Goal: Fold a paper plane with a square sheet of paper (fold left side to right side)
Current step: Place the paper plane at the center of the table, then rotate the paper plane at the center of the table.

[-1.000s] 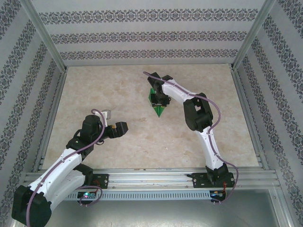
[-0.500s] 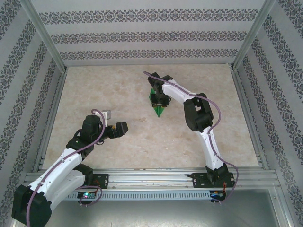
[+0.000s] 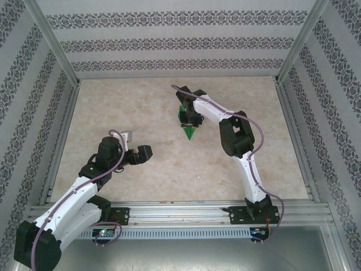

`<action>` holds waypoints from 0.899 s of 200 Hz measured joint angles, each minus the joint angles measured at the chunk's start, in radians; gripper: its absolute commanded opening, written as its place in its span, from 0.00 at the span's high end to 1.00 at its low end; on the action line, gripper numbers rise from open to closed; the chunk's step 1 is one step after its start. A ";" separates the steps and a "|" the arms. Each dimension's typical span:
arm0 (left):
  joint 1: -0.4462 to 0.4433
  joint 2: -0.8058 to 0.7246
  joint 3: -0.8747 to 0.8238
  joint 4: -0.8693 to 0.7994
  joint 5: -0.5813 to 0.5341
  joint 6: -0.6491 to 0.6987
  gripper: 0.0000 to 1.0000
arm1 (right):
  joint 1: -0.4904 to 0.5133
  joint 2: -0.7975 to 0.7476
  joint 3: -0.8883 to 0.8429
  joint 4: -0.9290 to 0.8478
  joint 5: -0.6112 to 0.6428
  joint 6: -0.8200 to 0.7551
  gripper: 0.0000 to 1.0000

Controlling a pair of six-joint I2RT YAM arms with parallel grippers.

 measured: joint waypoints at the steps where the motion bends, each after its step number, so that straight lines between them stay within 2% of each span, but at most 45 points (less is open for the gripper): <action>1: 0.000 0.000 0.000 0.000 0.000 0.000 0.00 | 0.000 -0.001 0.000 0.000 0.000 0.000 0.64; 113: 0.000 0.000 0.001 -0.002 0.000 0.000 0.00 | 0.000 -0.060 -0.004 0.000 0.004 0.000 0.61; 180: 0.000 0.000 0.002 -0.003 0.000 0.000 0.00 | 0.001 -0.060 -0.005 0.001 0.003 0.001 0.63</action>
